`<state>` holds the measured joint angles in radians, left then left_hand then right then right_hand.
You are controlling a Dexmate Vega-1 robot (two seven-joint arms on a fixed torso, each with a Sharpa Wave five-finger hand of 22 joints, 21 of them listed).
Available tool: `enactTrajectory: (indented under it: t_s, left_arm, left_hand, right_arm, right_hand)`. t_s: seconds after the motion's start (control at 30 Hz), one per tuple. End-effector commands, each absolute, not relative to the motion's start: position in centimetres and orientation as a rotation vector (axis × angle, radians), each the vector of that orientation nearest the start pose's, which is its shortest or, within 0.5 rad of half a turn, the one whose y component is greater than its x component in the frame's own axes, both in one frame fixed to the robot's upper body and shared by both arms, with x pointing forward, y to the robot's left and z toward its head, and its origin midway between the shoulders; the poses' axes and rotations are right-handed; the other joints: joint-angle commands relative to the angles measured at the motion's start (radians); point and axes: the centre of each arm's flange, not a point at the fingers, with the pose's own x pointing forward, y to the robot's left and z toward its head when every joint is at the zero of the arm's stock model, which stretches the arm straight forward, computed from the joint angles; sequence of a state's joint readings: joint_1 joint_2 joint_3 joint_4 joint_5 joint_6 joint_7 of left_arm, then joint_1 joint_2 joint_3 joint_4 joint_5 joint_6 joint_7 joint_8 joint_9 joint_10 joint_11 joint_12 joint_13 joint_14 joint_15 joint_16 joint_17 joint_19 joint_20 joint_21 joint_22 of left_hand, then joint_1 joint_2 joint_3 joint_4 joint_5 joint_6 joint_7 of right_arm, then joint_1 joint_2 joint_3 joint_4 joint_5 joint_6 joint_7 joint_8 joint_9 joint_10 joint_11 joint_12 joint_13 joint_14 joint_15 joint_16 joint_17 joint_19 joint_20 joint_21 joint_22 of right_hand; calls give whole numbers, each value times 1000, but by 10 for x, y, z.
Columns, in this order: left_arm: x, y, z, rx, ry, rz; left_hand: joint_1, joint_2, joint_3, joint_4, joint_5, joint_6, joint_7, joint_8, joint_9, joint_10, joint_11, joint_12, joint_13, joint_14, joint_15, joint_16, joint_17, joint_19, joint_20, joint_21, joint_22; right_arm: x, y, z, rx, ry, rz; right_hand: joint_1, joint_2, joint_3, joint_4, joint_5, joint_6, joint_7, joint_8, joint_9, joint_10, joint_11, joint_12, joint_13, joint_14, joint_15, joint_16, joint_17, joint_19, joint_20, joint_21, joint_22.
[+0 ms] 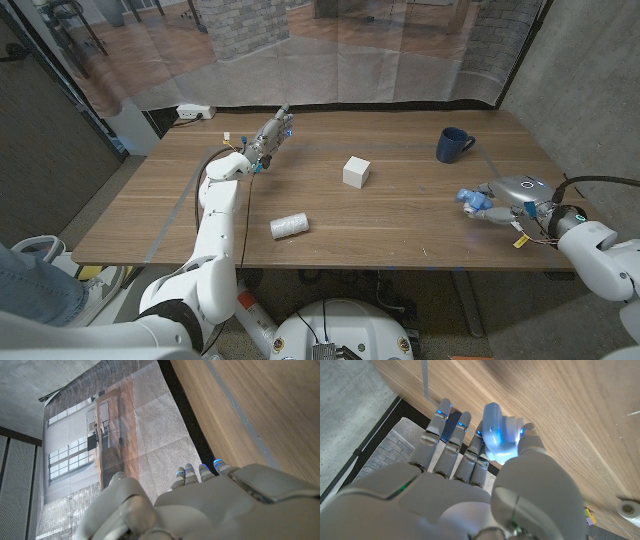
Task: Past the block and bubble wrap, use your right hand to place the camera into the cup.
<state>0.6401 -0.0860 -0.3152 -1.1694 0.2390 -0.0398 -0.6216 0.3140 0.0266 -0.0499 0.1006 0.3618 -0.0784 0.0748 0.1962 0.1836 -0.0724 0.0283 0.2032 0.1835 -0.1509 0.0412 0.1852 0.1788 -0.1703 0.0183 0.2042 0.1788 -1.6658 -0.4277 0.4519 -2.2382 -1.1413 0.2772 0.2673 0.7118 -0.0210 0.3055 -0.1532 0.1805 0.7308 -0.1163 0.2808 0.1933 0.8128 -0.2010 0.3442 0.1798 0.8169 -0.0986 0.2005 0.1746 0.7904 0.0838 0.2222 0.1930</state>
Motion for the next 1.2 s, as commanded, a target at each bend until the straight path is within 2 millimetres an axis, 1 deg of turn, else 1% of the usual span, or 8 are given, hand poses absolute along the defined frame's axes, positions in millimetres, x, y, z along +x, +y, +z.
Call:
enactTrajectory:
  t_s: [0.03,0.63,0.9,1.2]
  left_arm:
    - [681,258,30,140,-519,-344]
    - [676,260,28,149,-527,-339]
    - [671,260,26,146,-532,-331]
    - [666,260,25,151,-539,-328]
  left_hand:
    - [7,9,-7,-1,-3,-2,3,2,4,-1,-5,1,5,0,-1,3,6,1,4,-2,4]
    - [9,11,-10,-1,-3,-2,4,2,4,0,-6,1,5,2,-2,4,6,0,3,-2,4]
    - [10,12,-12,-2,-3,-1,3,2,4,1,-5,1,5,1,-2,3,6,-1,3,-2,4]
    - [13,14,-13,-2,-3,1,4,3,4,3,-4,2,5,2,-2,3,6,-1,2,-2,4]
  right_arm:
    - [421,-367,-45,-1828,-451,-232]
    - [426,-363,-19,-1859,-502,-274]
    - [425,-360,-6,-1870,-523,-301]
    - [426,-361,5,-1882,-540,-328]
  right_hand:
    - [67,76,7,2,2,122,-107,5,3,10,0,0,4,11,-25,-2,3,1,-6,-1,6]
    - [73,77,13,1,0,134,-107,3,4,18,2,-3,4,26,-30,-1,3,5,-9,1,6]
    - [75,77,14,1,-1,138,-107,2,4,20,1,-4,4,29,-32,-1,3,6,-10,2,6]
    - [77,77,16,2,-1,142,-107,-1,4,24,1,-7,4,38,-37,-1,3,8,-12,3,6]
